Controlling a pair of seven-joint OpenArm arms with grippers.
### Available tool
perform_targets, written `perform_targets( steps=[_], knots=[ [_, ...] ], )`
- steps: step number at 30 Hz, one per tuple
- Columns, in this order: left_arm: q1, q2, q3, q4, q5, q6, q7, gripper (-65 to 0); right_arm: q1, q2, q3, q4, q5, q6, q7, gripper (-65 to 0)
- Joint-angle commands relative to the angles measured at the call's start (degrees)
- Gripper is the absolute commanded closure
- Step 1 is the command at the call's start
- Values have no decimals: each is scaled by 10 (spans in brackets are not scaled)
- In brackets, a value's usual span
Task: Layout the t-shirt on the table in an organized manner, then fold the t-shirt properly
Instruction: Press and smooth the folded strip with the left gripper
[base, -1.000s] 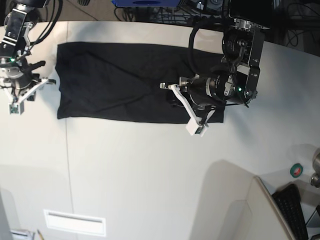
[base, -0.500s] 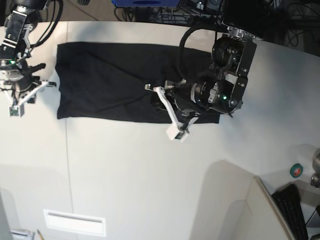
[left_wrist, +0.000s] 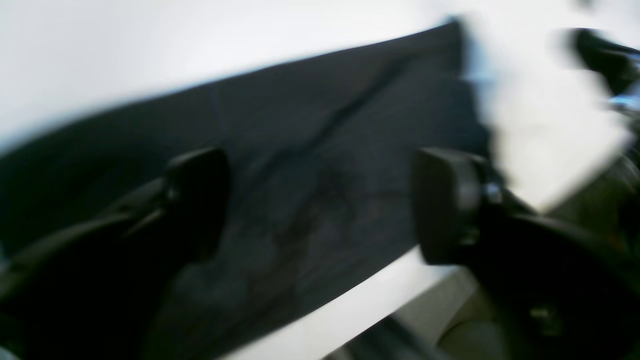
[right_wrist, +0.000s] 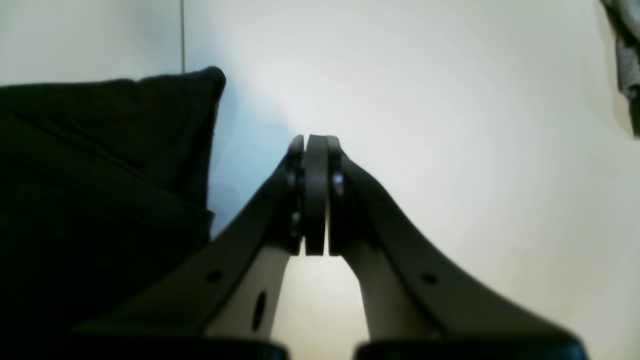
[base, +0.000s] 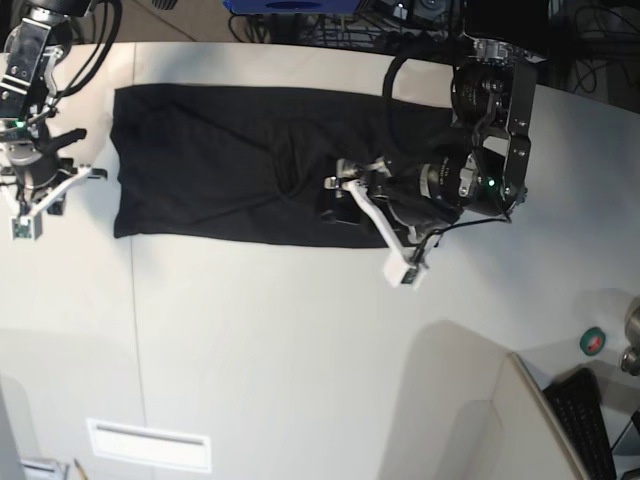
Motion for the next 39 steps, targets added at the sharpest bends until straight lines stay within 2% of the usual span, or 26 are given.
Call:
perform_targets(
  steps=[1, 4, 5, 10, 12, 20, 26, 33, 39],
  knots=[
    [-8, 3, -5, 0, -13, -2, -9, -370, 2, 6, 0, 14, 6, 0, 12, 0],
    [-13, 6, -4, -37, 19, -2, -9, -71, 6, -6, -2, 15, 6, 0, 12, 0],
    [-13, 8, 2, -44, 38, -2, -9, 0, 7, -11, 0, 17, 6, 0, 12, 0],
    [13, 10, 36, -42, 133, -2, -9, 0, 6, -13, -2, 18, 6, 0, 12, 0],
    [30, 10, 39, -42, 149, -2, -9, 0, 6, -13, 1, 16, 6, 0, 12, 0],
    [47, 14, 43, -56, 152, -2, -9, 0, 6, -12, 0, 15, 6, 0, 12, 0],
    [16, 41, 45, -61, 155, -2, -9, 0, 4, -13, -1, 15, 6, 0, 12, 0],
    [-56, 78, 45, -169, 153, -2, -9, 0, 3, -13, 3, 15, 6, 0, 12, 0],
    [-119, 118, 44, -181, 157, -2, -11, 0, 3, -13, 0, 15, 6, 0, 12, 0]
  ],
)
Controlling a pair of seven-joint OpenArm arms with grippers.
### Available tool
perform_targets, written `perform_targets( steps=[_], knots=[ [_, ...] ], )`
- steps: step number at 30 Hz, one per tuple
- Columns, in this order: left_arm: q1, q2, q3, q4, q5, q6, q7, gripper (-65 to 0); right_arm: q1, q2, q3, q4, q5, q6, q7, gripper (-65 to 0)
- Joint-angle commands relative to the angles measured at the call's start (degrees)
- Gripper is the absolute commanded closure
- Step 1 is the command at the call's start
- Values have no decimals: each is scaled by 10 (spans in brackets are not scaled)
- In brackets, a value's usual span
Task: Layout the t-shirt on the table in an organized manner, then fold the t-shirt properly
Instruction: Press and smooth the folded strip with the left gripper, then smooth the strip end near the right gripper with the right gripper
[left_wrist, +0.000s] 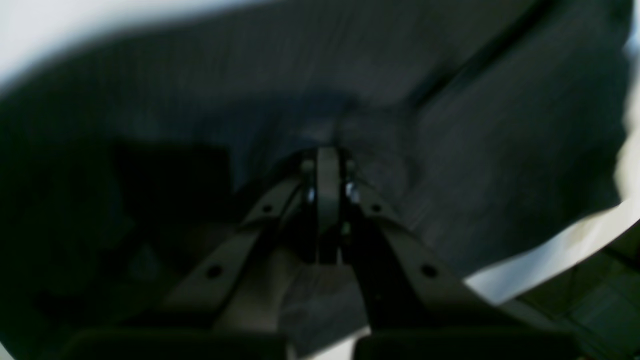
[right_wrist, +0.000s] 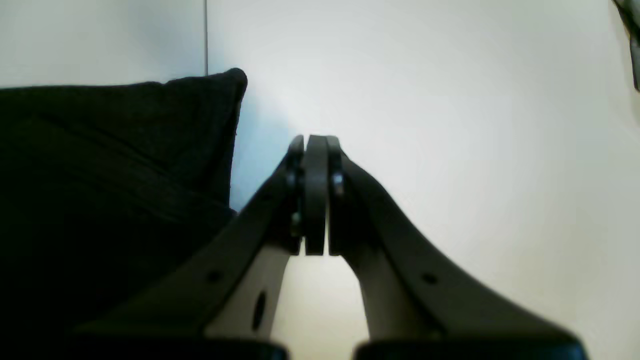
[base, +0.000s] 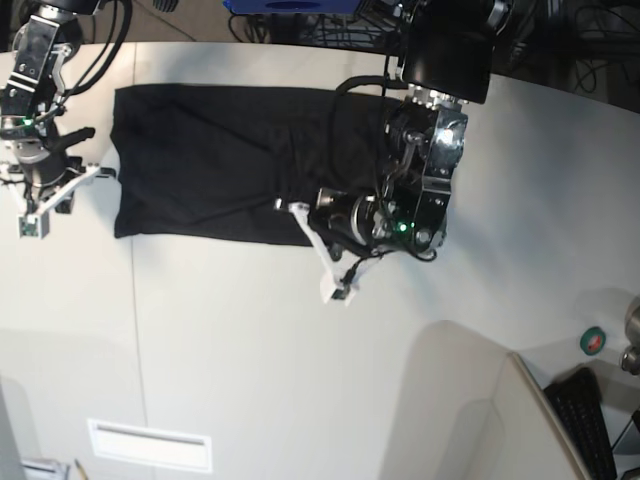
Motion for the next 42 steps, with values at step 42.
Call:
perform_targets(
  steps=[42],
  knots=[
    [-72, 9, 0, -145, 12, 0, -88, 0, 1, 5, -2, 12, 5, 0, 11, 0]
  ],
)
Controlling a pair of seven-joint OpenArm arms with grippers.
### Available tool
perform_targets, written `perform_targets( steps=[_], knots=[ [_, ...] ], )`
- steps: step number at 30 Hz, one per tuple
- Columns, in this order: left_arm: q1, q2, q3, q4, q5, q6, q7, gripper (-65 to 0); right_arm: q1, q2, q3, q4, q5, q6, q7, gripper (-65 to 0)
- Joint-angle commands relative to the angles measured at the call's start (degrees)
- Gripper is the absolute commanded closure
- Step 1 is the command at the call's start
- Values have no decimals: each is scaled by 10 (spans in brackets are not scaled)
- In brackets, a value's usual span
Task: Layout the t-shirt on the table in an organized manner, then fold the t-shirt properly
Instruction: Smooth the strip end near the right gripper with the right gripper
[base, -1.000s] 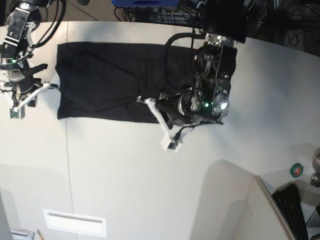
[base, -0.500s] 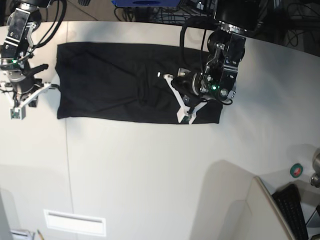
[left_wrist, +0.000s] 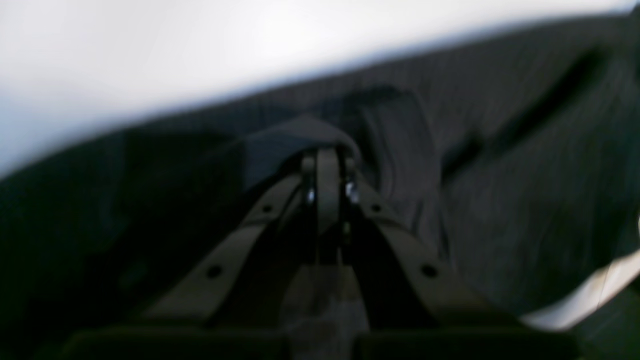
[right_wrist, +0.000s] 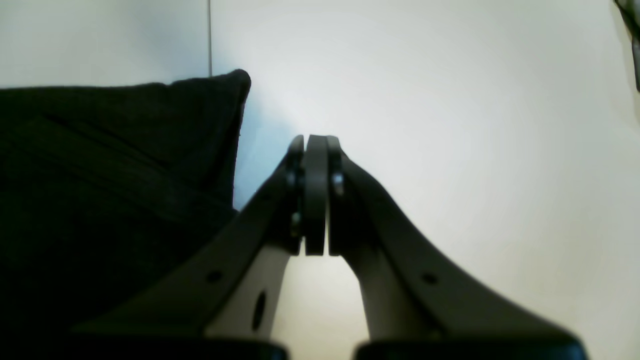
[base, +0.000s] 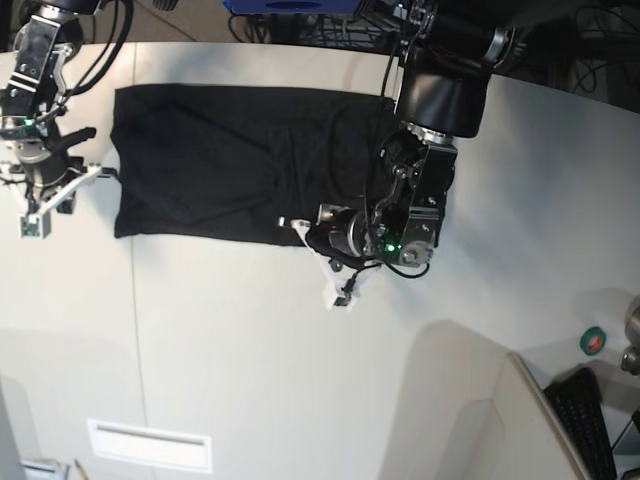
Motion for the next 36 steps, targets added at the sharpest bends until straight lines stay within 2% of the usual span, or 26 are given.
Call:
perform_targets(
  steps=[1, 5, 8, 12, 14, 15, 17, 18, 20, 22, 26, 28, 30, 33, 36],
  knots=[
    [-17, 12, 0, 7, -6, -1, -6, 0, -4, 5, 0, 13, 5, 0, 12, 0],
    [-10, 16, -1, 44, -6, -1, -5, 0, -34, -6, -55, 29, 6, 1, 12, 0],
    [24, 12, -5, 117, -7, -1, -4, 0, -85, -22, -133, 79, 6, 1, 12, 0],
    [73, -36, -10, 234, -7, -1, -4, 0, -136, -52, -231, 143, 6, 1, 4, 0],
    [106, -57, -54, 288, -7, -1, -4, 0, -138, -64, -272, 149, 15, 1, -48, 0],
    [122, -61, -80, 308, -7, -1, -4, 0, -132, -65, -286, 149, 30, 1, -75, -50],
    [154, -73, -154, 350, -7, -4, -4, 0, -115, -62, -311, 148, 92, 1, -122, -218],
    [170, -79, -196, 368, -7, -5, -4, 0, -114, -59, -317, 148, 127, 1, -132, -273],
    [201, -89, -280, 386, -7, -10, -7, 0, -104, -52, -325, 147, 180, 0, -133, -309],
    [229, -103, -371, 387, -12, -55, -8, 0, -94, -52, -321, 131, 209, -4, -133, -311],
    [269, -129, -542, 353, -67, -169, -8, 0, -73, -55, -321, 79, 212, -5, -132, -311],
    [284, -141, -607, 327, -97, -209, -8, 0, -64, -55, -312, 59, 213, -9, -132, -305],
    [297, -158, -662, 284, -124, -248, -8, 0, -56, -67, -291, 37, 213, -27, -114, -312],
    [304, -181, -710, 227, -135, -286, -9, 0, -39, -70, -283, 0, 213, -30, -92, -314],
    [310, -188, -735, 206, -135, -297, -9, 0, -29, -70, -283, -24, 213, -29, -94, -314]
  ],
)
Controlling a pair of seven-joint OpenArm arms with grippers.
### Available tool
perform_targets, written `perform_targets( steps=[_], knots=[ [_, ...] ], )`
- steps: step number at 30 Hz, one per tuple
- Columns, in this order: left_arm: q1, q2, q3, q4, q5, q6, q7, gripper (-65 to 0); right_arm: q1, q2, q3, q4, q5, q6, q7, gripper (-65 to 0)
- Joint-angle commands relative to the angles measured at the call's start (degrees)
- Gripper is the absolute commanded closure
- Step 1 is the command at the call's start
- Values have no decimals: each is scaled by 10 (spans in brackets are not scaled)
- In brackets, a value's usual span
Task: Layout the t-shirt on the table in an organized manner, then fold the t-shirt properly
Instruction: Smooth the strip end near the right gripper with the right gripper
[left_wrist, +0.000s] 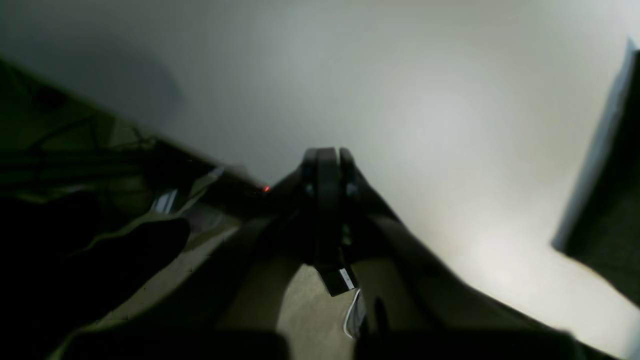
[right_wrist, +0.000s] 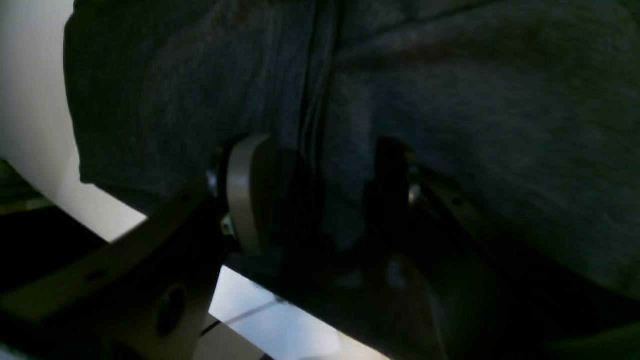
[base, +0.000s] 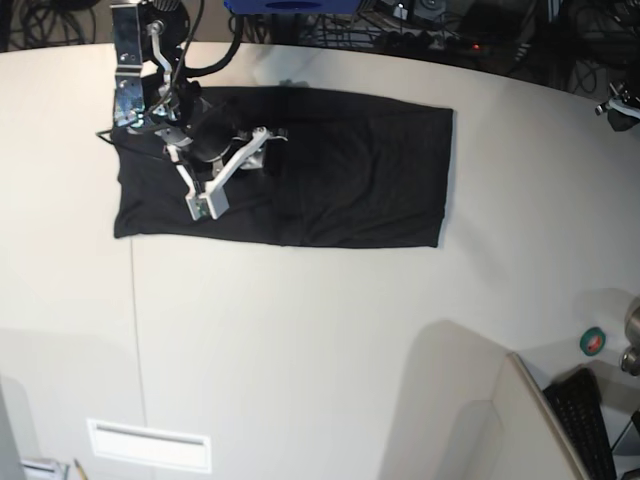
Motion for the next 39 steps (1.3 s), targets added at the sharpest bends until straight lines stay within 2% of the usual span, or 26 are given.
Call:
perform_targets(
  steps=[1, 9, 13, 15, 18, 19, 28, 31, 35, 39],
  knots=[
    [5, -13, -8, 6, -10, -7, -10, 0, 3, -2, -1, 6, 7, 7, 9, -314],
    [11, -15, 7, 9, -10, -6, -11, 0, 2, 10, -55, -12, 7, 7, 9, -309],
    [10, -13, 9, 6, -10, -6, -11, 0, 3, 11, -57, -25, 7, 7, 9, -303],
    [11, -13, 8, 5, -10, -6, -11, 0, 3, 12, -55, -25, 7, 7, 9, -246],
    [12, -13, 8, 5, -10, -6, -11, 0, 3, 24, -57, -25, 7, 8, 9, -42],
    [12, -13, 8, 5, -10, -6, -11, 0, 0, 24, -57, -23, 7, 8, 9, 0],
    [12, -15, 5, 4, -9, -6, -11, 0, -84, 28, -57, 100, 7, 8, 8, 0],
    [12, -15, 7, 4, -9, -6, -11, 0, -97, 32, -58, 106, 7, 8, 3, 0],
    [12, -15, 8, 4, -9, -6, -11, 0, -99, 38, -58, 107, 7, 8, -42, 0],
    [11, -15, 8, 4, -9, -6, -11, 0, -99, 38, -58, 103, 7, 8, -44, 0]
  ],
)
